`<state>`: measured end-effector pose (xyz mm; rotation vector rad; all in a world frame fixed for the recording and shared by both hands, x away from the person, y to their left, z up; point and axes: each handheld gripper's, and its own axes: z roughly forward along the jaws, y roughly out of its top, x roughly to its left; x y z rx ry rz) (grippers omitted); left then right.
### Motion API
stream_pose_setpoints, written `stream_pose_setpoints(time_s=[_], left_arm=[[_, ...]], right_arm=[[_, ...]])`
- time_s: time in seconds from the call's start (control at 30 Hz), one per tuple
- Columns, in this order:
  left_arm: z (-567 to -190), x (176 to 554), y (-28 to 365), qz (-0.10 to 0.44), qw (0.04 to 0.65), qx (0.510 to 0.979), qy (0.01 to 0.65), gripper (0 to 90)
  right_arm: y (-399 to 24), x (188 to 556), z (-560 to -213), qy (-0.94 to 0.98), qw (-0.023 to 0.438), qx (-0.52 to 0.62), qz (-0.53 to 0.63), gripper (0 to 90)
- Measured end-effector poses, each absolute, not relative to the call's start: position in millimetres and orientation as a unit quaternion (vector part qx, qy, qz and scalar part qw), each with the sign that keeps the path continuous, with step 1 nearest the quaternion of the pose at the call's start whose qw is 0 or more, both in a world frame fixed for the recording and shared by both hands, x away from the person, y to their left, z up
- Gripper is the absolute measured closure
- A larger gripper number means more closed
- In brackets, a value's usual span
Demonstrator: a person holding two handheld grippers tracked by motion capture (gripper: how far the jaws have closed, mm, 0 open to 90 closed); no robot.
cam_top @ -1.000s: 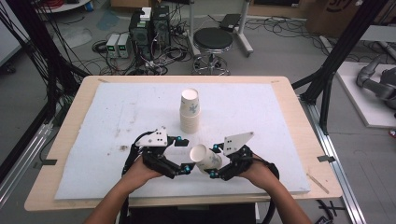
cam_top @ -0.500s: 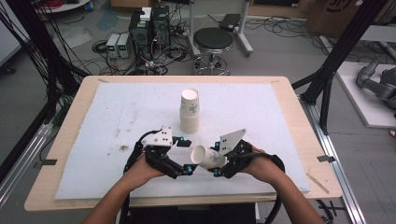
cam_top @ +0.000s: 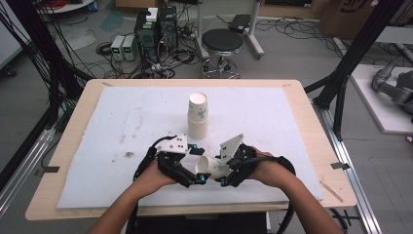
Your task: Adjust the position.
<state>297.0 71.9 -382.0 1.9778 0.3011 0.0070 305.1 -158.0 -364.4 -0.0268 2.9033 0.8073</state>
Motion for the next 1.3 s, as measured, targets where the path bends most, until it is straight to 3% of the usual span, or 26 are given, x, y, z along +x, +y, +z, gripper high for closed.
stream_pose_setpoints(time_s=[0.93, 1.1, 1.3], left_arm=[[-389, 301, 68, -0.019, 0.510, 0.852, 0.120, 34.5], [-390, 300, 76, -0.008, 0.535, 0.834, 0.133, 35.1], [-394, 298, 89, 0.001, 0.576, 0.804, 0.151, 35.6]], right_arm=[[-147, 306, -365, 0.974, 0.063, -0.025, 0.218, 31.3], [-155, 306, -363, 0.961, 0.070, -0.005, 0.266, 22.9], [-175, 308, -357, 0.922, 0.068, 0.048, 0.378, 21.7]])
